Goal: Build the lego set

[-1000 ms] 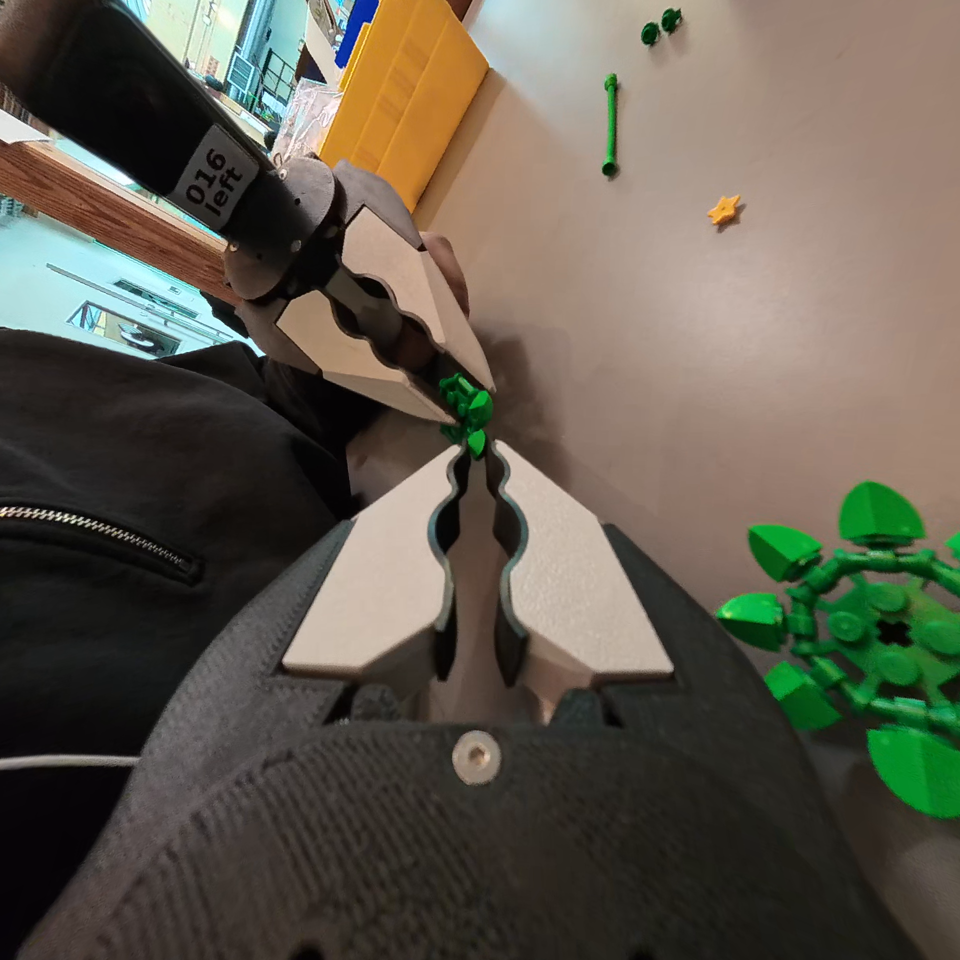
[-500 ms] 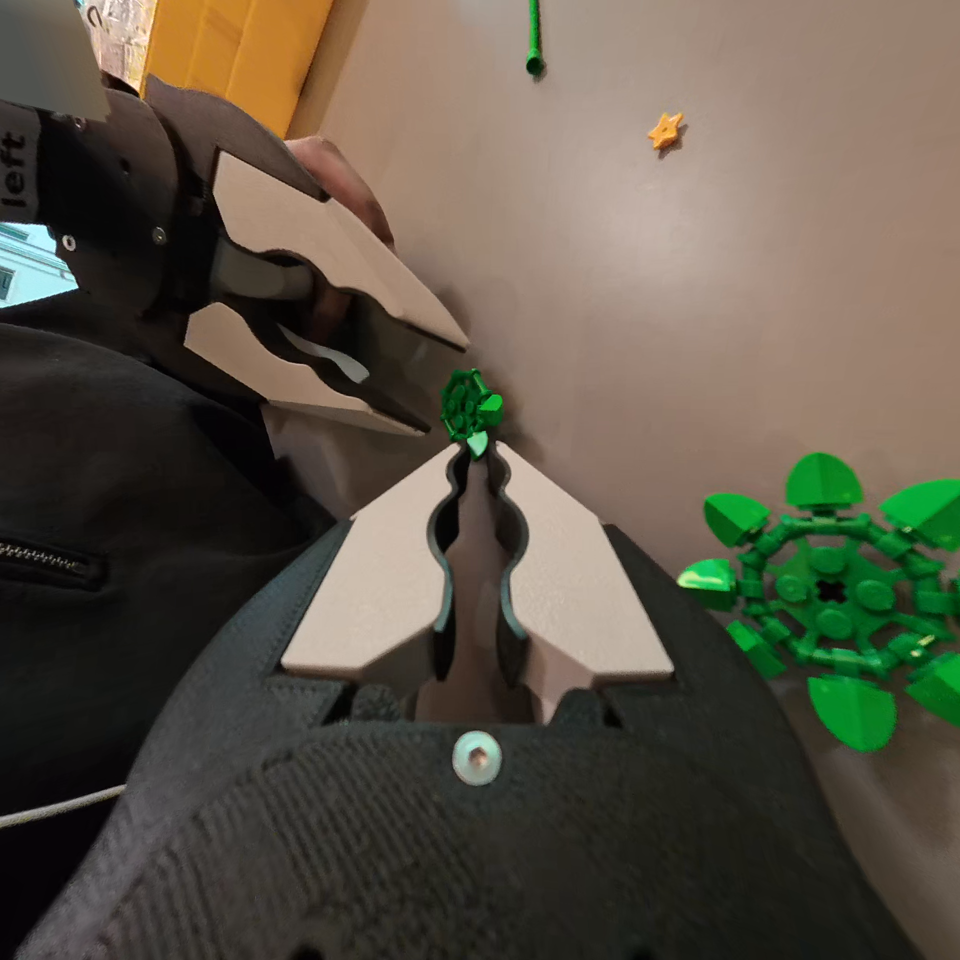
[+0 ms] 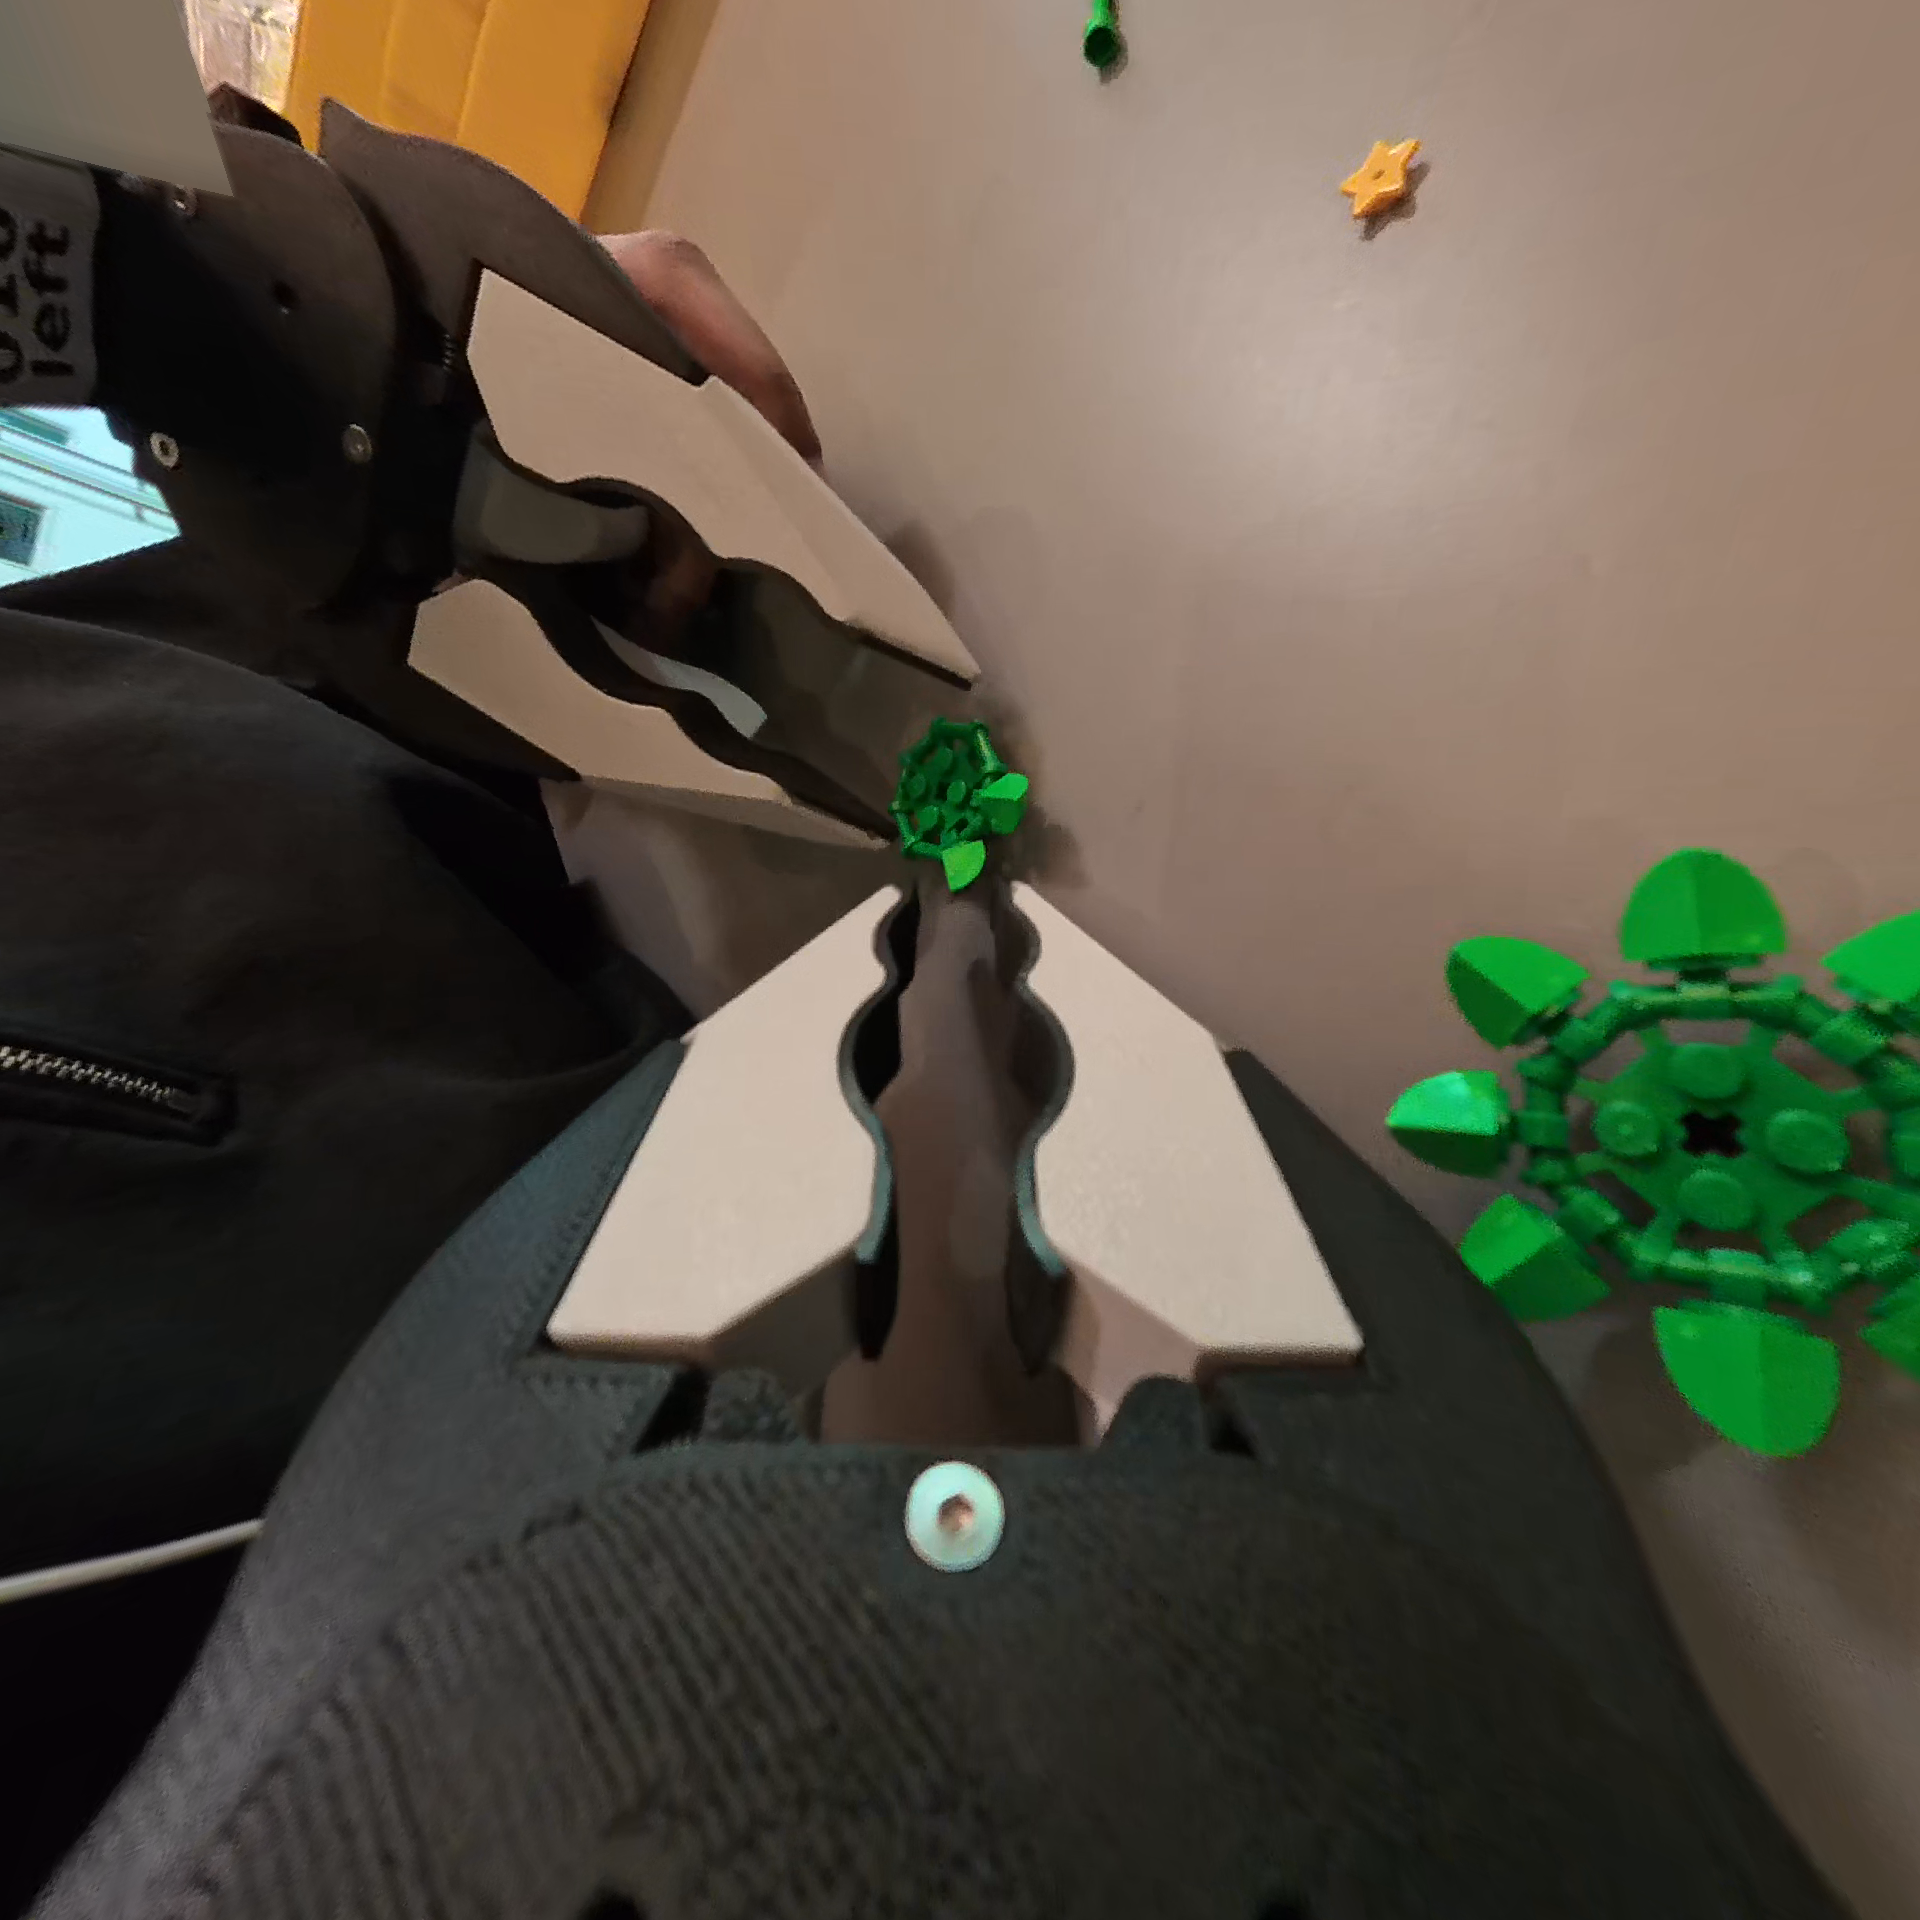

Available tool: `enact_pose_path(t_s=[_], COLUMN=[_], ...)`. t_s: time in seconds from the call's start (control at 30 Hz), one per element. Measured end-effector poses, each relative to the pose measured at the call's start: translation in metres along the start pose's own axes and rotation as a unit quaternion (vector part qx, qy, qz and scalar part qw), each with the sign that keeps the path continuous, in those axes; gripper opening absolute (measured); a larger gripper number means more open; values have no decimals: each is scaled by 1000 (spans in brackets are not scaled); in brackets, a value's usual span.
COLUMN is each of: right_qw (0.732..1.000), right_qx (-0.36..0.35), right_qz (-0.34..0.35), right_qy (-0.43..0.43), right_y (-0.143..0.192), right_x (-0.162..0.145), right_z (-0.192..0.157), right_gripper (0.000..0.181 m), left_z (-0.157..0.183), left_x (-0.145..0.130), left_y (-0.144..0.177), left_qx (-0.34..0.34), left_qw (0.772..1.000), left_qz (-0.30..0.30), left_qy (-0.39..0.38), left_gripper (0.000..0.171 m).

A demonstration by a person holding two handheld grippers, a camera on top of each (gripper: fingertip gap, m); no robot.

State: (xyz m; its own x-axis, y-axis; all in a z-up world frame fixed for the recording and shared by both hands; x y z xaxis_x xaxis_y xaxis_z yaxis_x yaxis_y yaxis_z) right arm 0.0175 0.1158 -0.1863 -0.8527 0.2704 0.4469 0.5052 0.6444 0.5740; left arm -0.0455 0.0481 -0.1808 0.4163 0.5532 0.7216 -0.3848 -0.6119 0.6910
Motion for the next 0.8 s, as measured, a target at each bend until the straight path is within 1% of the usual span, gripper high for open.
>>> enact_pose_path(t_s=[0.1,0.2,0.33,0.43,0.47,0.53,0.63,0.7,0.77,0.8], right_qw=[1000,999,989,968,957,922,851,807,776,770], right_qx=[-5,-11,-44,-107,-139,-216,-328,-380,-419,-431], right_qz=[6,23,65,100,116,169,263,304,332,339], right_qy=[7,36,125,202,227,275,316,335,335,326], right_y=[6,15,32,48,55,70,100,119,137,145], right_x=[-2,-1,12,29,37,58,88,105,119,125], right_z=[-2,-7,-20,-25,-24,-19,-3,8,24,33], right_gripper=[18,19,8,6,7,21,30,33,37,44], left_z=[0,0,-3,-13,-19,-31,-49,-58,-64,-66], left_x=[0,1,3,6,6,6,6,5,5,5], left_y=[0,1,8,20,24,31,42,48,54,56], left_qx=[0,-4,-36,-67,-70,-63,-43,-30,-19,-12], left_qw=[1000,1000,998,990,986,980,968,959,953,951], left_qz=[2,6,35,86,101,133,179,206,225,233], left_qy=[1,5,40,92,109,138,173,192,202,202], left_gripper=[29,29,33,36,37,38,39,38,38,38])
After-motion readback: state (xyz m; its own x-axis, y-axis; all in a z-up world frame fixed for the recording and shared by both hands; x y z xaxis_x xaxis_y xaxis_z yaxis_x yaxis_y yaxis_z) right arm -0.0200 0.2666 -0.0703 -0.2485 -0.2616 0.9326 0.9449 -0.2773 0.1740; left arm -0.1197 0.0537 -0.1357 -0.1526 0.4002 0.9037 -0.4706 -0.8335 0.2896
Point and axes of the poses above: each gripper's, where its closed fingertips meet, y back along the fingers, x out of its top, z = x × y across the jaws, the point moved 5 cm from there along y, back along the fingers, and after that the axes turned 3 degrees about -z, right-handed, at the moved point
